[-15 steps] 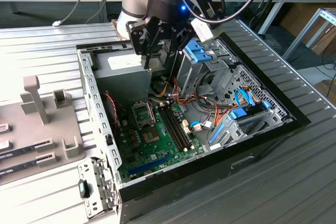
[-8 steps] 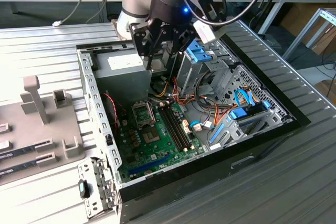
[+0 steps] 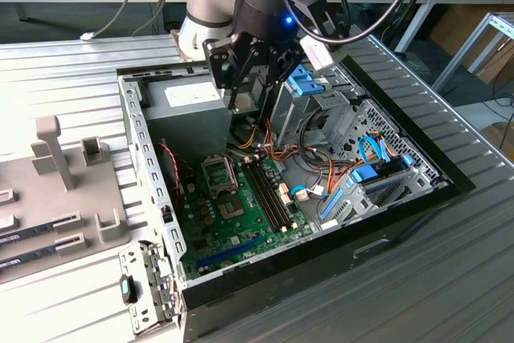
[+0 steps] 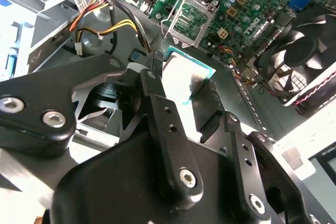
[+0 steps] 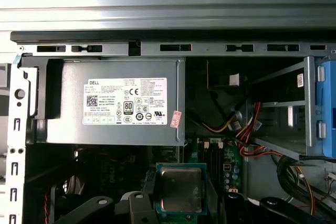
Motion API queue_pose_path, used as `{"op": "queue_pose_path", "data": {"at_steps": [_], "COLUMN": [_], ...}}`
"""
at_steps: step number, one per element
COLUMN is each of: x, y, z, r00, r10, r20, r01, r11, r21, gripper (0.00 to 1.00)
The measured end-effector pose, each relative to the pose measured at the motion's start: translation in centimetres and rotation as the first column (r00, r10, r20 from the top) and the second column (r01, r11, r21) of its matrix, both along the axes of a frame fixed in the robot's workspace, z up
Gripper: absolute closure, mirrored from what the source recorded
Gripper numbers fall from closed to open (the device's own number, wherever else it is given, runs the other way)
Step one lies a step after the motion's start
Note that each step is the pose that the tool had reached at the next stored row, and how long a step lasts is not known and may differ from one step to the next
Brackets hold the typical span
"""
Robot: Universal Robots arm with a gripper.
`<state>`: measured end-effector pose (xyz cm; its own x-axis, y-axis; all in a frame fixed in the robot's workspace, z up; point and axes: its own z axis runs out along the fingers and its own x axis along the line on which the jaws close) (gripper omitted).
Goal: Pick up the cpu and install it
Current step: 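Pick up the cpu and move it towards the insertion slot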
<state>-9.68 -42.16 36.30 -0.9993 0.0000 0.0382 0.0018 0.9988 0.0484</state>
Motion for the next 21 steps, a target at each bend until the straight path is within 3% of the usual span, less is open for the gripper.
{"op": "queue_pose_path", "data": {"at_steps": [5,9,12,21], "x": [0.05,0.06,0.06,0.08], "y": [-0.56,-1.37,-1.75,-2.13], "z": [-0.32,-0.62,-0.78,-1.42], "r00": [1.0000,1.0000,1.0000,1.0000], "r10": [0.000,0.000,0.000,0.000], "r20": [-0.0001,-0.0001,-0.0001,-0.0001], "r01": [0.000,0.000,0.000,0.000], "r11": [1.0000,1.0000,1.0000,1.0000], "r21": [-0.0001,-0.0001,-0.0002,-0.0002], "gripper": [0.53,0.53,0.53,0.53]}}
